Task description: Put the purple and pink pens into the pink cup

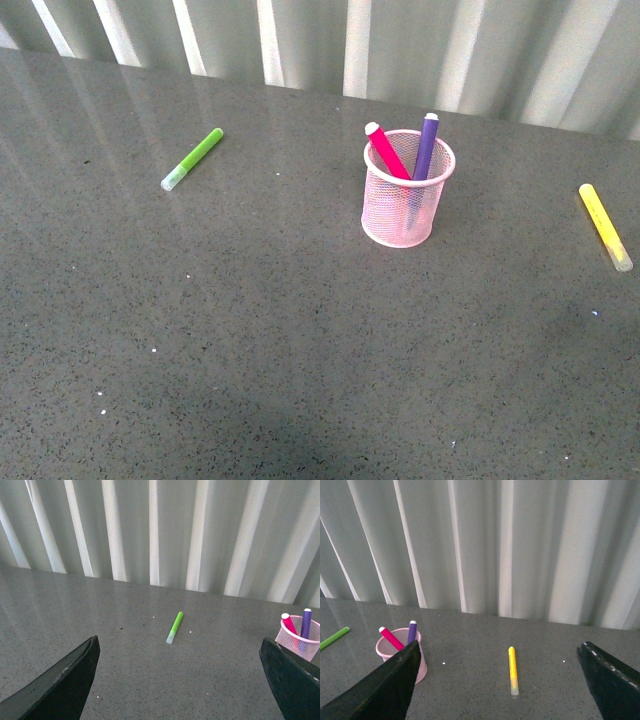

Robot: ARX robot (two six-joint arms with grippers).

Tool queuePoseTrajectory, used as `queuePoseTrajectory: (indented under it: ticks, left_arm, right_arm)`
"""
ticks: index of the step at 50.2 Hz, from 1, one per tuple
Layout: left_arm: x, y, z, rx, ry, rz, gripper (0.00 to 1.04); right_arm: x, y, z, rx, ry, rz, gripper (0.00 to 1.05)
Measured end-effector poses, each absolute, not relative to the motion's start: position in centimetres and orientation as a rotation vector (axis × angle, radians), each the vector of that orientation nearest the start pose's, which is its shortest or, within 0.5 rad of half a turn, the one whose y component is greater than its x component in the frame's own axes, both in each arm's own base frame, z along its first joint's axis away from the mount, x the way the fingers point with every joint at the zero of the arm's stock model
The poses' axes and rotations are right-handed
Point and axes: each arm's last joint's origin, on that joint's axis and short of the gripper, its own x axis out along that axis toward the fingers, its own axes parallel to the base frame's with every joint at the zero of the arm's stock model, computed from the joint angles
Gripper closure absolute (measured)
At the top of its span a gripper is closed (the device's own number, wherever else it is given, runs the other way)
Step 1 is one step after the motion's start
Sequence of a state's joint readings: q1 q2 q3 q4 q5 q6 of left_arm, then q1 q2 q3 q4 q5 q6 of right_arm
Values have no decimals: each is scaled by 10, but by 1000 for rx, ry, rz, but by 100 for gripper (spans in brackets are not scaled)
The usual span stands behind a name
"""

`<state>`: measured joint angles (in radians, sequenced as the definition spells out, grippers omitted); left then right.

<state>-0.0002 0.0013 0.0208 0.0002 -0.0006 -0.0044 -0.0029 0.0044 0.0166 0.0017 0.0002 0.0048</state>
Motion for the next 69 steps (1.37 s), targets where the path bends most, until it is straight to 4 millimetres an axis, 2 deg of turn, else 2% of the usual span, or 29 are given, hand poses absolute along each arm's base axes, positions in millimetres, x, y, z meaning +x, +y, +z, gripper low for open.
queuePoseTrajectory:
  ticks: [69]
  left_arm:
    - [96, 0, 171, -4, -20, 0, 7]
  right_arm:
    - [97, 0, 169, 4, -14, -3, 7]
